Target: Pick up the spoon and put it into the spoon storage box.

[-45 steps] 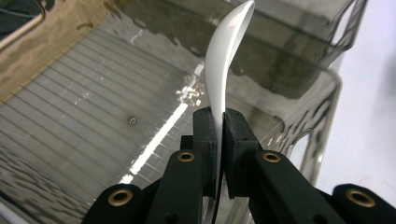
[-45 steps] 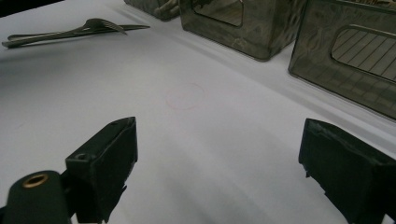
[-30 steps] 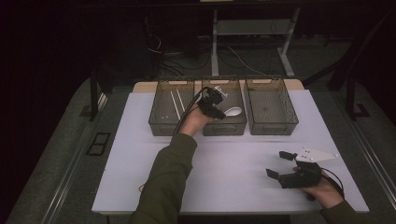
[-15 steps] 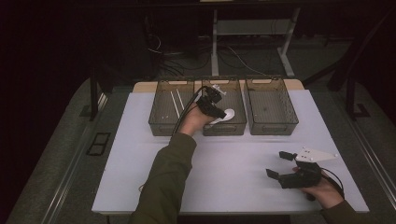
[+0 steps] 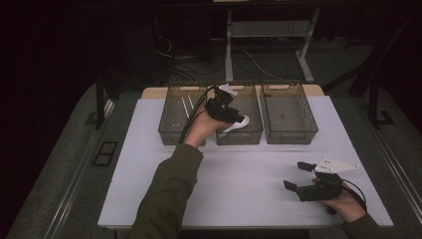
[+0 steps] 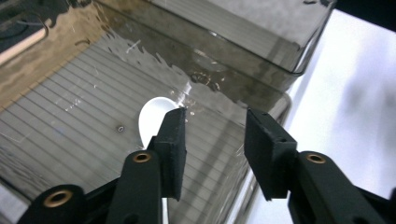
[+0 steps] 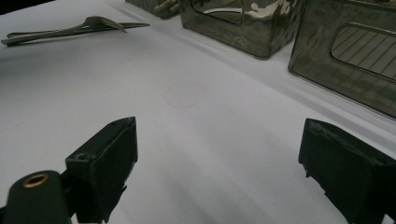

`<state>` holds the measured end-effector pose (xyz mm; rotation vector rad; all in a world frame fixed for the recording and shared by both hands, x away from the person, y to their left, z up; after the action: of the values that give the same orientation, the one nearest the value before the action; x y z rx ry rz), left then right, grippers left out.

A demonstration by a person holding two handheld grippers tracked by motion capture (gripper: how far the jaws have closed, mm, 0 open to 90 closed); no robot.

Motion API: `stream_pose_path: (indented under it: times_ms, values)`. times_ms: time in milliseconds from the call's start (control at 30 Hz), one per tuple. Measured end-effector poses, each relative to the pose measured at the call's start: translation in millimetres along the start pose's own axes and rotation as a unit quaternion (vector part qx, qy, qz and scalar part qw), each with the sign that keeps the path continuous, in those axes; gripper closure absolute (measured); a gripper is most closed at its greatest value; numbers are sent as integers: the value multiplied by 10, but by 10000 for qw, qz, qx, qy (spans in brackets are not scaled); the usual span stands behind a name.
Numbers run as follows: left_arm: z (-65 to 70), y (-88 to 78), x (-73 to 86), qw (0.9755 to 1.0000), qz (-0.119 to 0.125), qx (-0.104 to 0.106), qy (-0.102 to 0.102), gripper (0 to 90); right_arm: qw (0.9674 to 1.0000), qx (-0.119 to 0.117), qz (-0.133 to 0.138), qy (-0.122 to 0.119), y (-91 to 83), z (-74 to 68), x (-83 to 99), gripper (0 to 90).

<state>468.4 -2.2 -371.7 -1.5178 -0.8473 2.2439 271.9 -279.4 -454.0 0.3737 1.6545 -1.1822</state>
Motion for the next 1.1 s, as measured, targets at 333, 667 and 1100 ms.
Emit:
stream_pose_path:
  times_ms: [333,667,1100]
  values:
    - [181,-172,66,9996,215,154,135,443,10000,0,-34,32,-2,-2,1,115]
    - [423,-331,224,9989,317,201,272,401,10000,22,-25,14,1,-1,2,115]
    - [631,-542,699,9987,391,20,324,389,10000,50,-42,13,3,-3,2,115]
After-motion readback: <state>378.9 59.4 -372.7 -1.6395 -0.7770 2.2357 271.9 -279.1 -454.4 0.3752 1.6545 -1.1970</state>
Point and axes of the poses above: each handheld gripper's, and its own axes: y roughly forward along the jaws, x roughly out of its underside, z roughly to its right, the point moved 3 cm from there along y, roughly forward along the jaws, and after that the axes turned 14 degrees about x, right-handed, at the moved point
